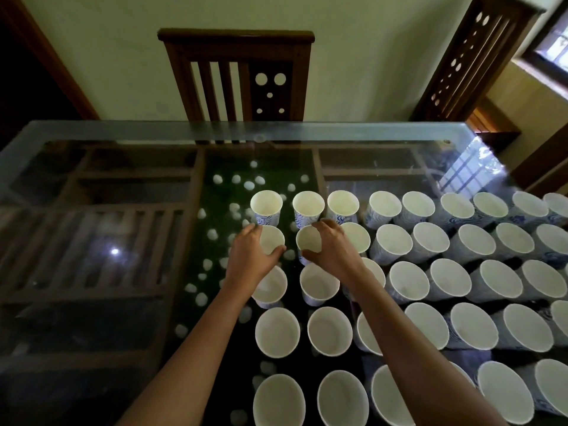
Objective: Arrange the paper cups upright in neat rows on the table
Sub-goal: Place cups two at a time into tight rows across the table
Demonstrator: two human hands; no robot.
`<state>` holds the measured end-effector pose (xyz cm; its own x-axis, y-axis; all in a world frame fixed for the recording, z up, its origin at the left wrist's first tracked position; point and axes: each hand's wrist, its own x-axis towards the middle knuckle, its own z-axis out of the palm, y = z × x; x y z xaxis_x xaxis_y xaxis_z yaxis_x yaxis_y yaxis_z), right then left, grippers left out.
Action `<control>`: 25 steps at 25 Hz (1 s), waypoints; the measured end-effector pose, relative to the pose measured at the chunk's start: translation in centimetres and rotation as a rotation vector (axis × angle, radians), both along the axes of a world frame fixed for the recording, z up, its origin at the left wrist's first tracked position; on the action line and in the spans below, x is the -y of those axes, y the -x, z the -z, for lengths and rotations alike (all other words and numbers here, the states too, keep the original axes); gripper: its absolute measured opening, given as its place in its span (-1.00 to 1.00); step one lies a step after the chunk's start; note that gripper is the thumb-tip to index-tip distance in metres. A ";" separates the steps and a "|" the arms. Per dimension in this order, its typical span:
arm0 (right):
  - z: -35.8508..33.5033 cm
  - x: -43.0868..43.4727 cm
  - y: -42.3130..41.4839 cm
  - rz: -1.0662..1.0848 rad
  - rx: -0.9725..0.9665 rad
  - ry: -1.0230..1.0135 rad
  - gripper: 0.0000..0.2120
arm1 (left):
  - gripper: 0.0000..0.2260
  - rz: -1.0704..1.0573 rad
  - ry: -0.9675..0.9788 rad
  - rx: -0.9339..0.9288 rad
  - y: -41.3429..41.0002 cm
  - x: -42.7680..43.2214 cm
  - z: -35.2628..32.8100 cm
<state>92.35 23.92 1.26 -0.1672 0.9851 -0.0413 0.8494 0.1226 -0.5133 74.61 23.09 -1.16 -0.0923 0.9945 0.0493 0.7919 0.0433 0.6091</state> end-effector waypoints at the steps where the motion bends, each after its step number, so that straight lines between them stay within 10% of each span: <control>1: 0.1 -0.2 0.0 -0.007 0.005 0.009 -0.39 | -0.39 0.004 0.001 -0.003 0.0 -0.2 0.1; 25: 0.5 -0.5 0.2 0.001 -0.023 0.043 -0.37 | -0.48 0.042 -0.044 0.099 -0.1 -0.1 0.3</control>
